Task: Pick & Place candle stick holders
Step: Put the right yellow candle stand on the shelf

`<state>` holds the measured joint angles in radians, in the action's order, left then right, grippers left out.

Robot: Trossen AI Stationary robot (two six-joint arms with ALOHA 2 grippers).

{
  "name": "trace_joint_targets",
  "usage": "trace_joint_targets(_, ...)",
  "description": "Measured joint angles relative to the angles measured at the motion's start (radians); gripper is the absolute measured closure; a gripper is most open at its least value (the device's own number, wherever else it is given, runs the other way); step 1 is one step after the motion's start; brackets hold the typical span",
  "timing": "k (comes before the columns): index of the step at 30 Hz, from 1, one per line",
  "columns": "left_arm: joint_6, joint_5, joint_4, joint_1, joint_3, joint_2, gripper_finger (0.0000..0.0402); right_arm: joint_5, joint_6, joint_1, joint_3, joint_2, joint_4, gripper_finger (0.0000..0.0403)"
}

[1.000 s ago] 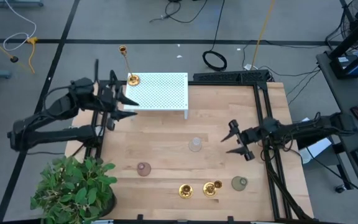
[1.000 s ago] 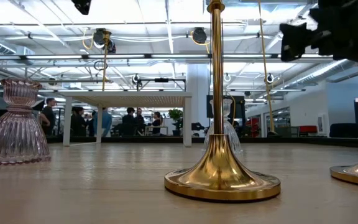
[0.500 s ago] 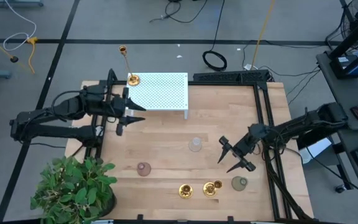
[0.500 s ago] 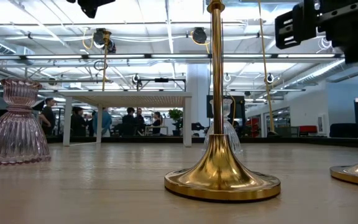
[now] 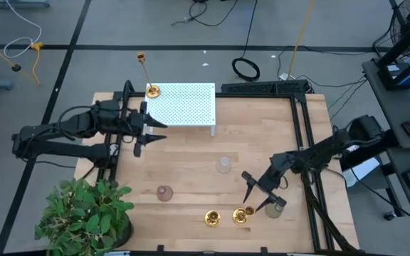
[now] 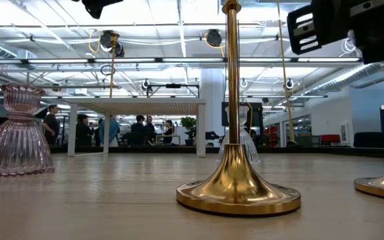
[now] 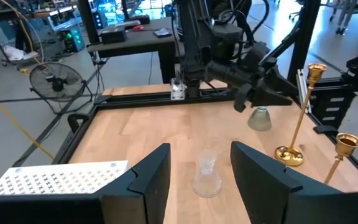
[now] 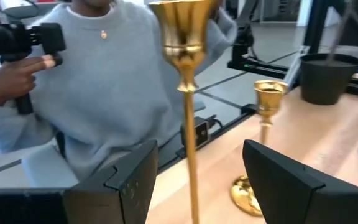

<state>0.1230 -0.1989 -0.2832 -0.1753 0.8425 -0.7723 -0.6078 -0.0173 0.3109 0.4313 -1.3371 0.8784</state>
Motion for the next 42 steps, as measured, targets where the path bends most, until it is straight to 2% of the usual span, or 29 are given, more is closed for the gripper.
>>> trace_joint_targets(7,0.003,0.000,0.000,0.021,0.000,0.000,0.0227,0.003,0.047,0.050,0.069,-0.102,0.009,0.0175)
trace_joint_targets(10,0.003,0.000,0.000,0.028,0.000,0.000,0.0227,0.003,0.095,0.052,0.070,-0.127,0.009,0.0189)
trace_joint_targets(16,0.003,0.000,-0.002,0.044,0.000,0.000,0.0227,0.004,0.108,0.051,0.070,-0.153,0.104,0.0265)
trace_joint_targets(25,0.003,0.000,-0.004,0.054,0.000,0.000,0.0227,0.004,0.163,0.050,0.070,-0.154,0.117,0.0388)
trace_joint_targets(29,0.003,0.000,-0.005,0.054,0.000,0.000,0.0227,0.012,0.194,0.048,0.069,-0.155,0.158,0.0383)
trace_joint_targets(33,0.003,0.000,-0.005,0.054,0.000,0.000,0.0227,0.007,0.158,0.029,0.069,-0.146,0.186,0.0382)
trace_joint_targets(38,0.003,-0.001,-0.006,0.055,0.000,0.000,0.0227,0.013,-0.020,-0.026,0.116,-0.117,0.192,0.0393)
trace_joint_targets(42,0.002,-0.001,-0.007,0.055,0.000,0.000,0.0227,0.084,-0.139,-0.076,0.201,-0.097,0.113,0.0383)
